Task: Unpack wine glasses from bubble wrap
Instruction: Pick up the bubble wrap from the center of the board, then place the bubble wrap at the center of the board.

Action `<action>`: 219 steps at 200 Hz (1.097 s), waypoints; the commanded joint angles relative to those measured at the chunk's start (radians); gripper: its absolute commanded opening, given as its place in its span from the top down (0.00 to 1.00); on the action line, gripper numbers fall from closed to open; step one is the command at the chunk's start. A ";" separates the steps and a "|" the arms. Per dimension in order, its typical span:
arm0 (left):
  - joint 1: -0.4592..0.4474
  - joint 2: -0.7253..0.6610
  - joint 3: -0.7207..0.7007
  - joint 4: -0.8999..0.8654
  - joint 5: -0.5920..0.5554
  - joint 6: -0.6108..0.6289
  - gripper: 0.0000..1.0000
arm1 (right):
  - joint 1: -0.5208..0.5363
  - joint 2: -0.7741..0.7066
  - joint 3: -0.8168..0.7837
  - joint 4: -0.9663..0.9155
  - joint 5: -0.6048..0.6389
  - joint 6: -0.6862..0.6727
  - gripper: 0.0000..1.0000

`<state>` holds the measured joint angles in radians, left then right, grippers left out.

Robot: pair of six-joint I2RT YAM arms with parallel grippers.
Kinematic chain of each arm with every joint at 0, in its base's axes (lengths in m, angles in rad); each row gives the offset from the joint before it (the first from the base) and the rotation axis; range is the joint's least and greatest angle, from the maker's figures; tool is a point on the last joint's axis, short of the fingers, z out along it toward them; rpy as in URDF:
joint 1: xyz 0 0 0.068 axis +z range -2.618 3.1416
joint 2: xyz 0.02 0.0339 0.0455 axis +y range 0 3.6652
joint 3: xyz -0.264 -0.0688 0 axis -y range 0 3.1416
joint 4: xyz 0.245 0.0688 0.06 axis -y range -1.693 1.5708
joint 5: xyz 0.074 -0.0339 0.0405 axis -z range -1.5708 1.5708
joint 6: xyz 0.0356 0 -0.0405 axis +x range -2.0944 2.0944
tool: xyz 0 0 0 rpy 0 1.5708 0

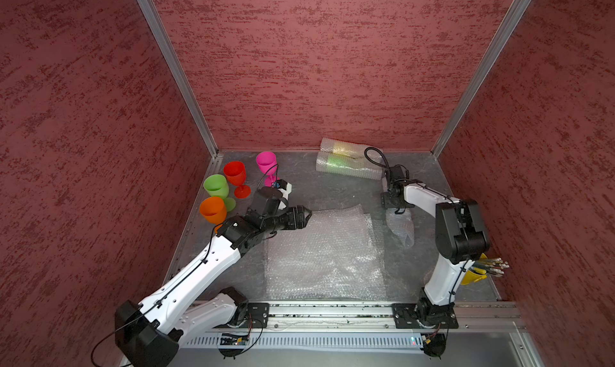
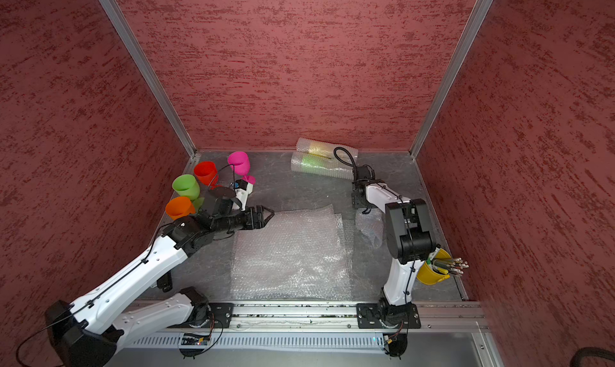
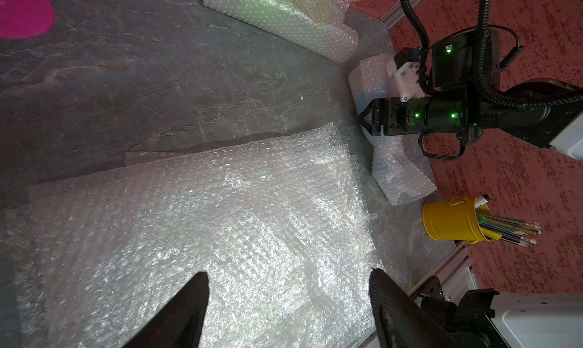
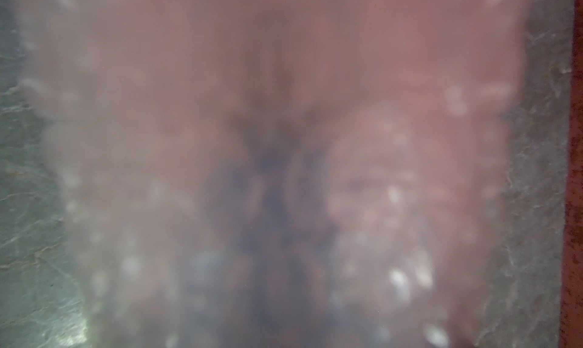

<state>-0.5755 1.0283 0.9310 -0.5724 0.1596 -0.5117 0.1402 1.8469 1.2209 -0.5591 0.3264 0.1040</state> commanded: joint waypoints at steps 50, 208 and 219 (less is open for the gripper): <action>0.019 -0.007 0.011 -0.015 -0.031 -0.015 0.20 | 0.092 -0.385 0.049 -0.038 -0.094 0.161 0.23; 0.247 -0.191 -0.096 -0.139 0.321 -0.149 0.19 | 0.756 -0.422 -0.528 0.805 -0.525 0.937 0.17; 0.246 -0.192 -0.109 -0.134 0.323 -0.156 0.19 | 0.760 -0.413 -0.553 0.835 -0.506 0.945 0.13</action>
<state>-0.3355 0.8444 0.8482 -0.7044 0.4419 -0.6342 0.8837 1.4178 0.6998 0.0967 -0.2211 0.9646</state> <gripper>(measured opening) 0.815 0.843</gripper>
